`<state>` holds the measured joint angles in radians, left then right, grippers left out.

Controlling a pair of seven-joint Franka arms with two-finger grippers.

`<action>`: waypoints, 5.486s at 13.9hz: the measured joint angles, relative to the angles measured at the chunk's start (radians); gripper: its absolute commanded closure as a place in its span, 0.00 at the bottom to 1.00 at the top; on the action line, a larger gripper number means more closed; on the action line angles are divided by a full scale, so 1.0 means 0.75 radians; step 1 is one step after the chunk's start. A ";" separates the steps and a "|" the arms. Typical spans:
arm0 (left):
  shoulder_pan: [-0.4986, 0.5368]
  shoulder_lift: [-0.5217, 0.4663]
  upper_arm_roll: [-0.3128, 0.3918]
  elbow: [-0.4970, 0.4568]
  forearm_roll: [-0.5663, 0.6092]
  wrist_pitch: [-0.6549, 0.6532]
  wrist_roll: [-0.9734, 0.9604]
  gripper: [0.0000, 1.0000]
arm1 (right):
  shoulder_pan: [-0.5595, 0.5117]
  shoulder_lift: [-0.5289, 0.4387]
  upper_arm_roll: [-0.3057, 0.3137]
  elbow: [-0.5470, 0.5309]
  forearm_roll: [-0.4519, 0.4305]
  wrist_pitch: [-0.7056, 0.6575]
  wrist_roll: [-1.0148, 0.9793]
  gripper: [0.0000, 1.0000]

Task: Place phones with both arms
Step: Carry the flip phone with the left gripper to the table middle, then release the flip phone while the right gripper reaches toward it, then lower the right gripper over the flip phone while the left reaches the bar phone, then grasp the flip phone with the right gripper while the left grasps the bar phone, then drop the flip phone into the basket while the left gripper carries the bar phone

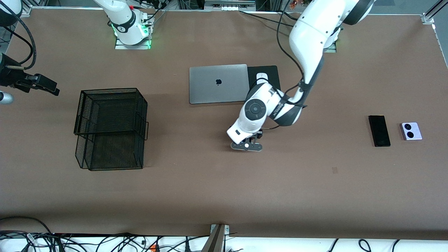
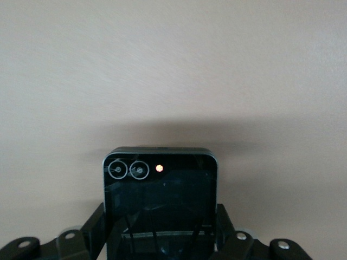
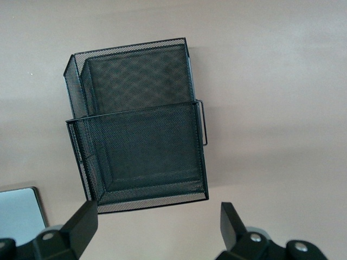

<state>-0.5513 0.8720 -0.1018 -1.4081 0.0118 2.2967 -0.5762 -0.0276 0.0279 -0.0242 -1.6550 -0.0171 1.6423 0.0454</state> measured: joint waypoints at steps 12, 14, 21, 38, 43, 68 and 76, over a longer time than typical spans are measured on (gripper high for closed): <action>0.026 -0.089 0.031 0.065 0.000 -0.087 -0.018 0.00 | 0.026 0.010 0.011 -0.002 0.010 0.000 -0.006 0.00; 0.100 -0.197 0.052 0.077 0.000 -0.288 -0.013 0.00 | 0.078 0.017 0.013 -0.002 0.016 0.013 -0.005 0.00; 0.579 -0.403 0.065 0.071 0.000 -0.812 0.380 0.00 | 0.309 0.136 0.018 -0.006 0.019 0.210 0.189 0.00; 1.196 -0.382 0.061 -0.534 0.344 -0.106 1.034 0.00 | 1.204 1.020 -0.007 0.757 -0.235 0.494 1.419 0.00; 1.228 -0.382 0.040 -0.609 0.344 -0.033 1.039 0.00 | 1.203 1.198 -0.087 0.760 -0.305 0.770 1.419 0.00; 1.313 -0.334 0.033 -0.626 0.278 0.011 1.073 0.67 | 1.232 1.478 -0.148 0.781 -0.368 1.190 1.420 0.29; 1.310 -0.363 -0.083 -0.461 0.276 -0.312 1.065 0.66 | 1.235 1.473 -0.159 0.815 -0.381 1.084 1.404 0.51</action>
<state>0.4314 0.6000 -0.1640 -1.7537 0.2188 2.0624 0.2222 0.8986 1.1328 -0.1432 -1.0438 -0.3029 2.4556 1.0988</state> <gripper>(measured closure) 0.211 0.198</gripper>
